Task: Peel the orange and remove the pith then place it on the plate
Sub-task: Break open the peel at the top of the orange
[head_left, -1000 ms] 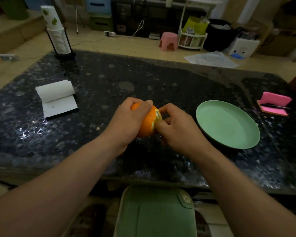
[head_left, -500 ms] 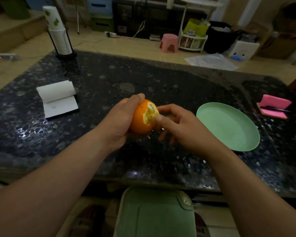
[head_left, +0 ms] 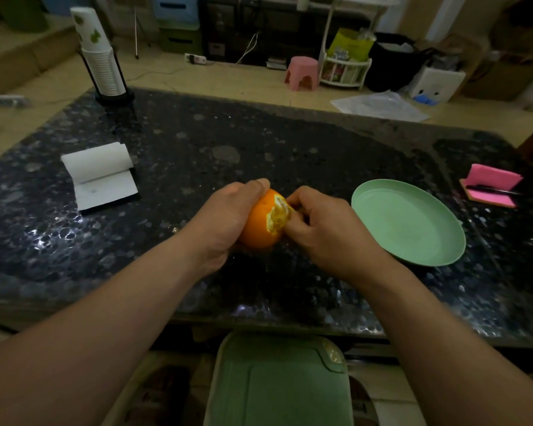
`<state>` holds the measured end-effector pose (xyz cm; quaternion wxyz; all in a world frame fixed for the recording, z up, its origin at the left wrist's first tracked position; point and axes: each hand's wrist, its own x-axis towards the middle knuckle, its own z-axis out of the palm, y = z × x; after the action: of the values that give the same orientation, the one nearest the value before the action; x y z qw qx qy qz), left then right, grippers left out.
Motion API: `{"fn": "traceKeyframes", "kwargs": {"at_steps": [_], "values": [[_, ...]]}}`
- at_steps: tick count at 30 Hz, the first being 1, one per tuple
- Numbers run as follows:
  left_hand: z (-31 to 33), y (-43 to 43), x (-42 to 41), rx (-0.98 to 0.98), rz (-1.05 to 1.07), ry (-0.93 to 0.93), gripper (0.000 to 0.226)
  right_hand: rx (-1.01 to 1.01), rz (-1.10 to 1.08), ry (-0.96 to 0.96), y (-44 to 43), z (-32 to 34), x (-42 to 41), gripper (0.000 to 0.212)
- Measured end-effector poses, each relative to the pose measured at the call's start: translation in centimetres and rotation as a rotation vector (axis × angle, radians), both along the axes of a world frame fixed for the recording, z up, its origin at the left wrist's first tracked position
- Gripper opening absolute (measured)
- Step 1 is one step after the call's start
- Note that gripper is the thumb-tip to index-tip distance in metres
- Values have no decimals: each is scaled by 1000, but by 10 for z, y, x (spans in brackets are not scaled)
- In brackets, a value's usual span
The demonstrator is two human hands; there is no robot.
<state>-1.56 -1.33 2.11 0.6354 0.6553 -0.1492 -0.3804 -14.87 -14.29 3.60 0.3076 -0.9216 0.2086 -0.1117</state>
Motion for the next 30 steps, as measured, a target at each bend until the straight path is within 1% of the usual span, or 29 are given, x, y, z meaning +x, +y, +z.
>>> {"fn": "traceKeyframes", "kwargs": {"at_steps": [5, 10, 13, 15, 17, 20, 22, 24, 26, 27, 28, 29, 30], "values": [[1, 0, 2, 11, 5, 2, 41, -2, 14, 27, -2, 3, -3, 21], [-3, -1, 0, 28, -12, -72, 43, -36, -27, -15, -1, -1, 0, 4], [-1, 0, 0, 3, -11, 8, 43, 36, -46, -70, -4, 0, -1, 6], [0, 3, 3, -10, -21, 67, 44, 100, -28, -65, -4, 2, -3, 7], [1, 4, 5, -1, -33, 59, 43, 107, -19, -53, -2, 2, -4, 8], [2, 4, 3, -9, -39, 54, 40, 87, -53, -86, -2, 0, -1, 10], [5, 6, 2, -26, -45, 104, 40, 197, -91, -134, -5, 1, 1, 14], [8, 9, 3, -52, -70, 188, 42, 432, -139, -186, -9, 0, 3, 21], [12, 12, 3, -99, -93, 289, 45, 647, -167, -173, -14, -6, 5, 25], [13, 12, 3, -117, -87, 325, 45, 684, -181, -131, -16, -12, 7, 26], [14, 10, 2, -130, -63, 353, 44, 661, -194, -76, -17, -20, 8, 26], [14, 8, 2, -138, -27, 372, 43, 534, -197, -9, -19, -29, 10, 26], [14, 7, 2, -140, 13, 385, 43, 348, -189, 49, -22, -38, 11, 25]]}}
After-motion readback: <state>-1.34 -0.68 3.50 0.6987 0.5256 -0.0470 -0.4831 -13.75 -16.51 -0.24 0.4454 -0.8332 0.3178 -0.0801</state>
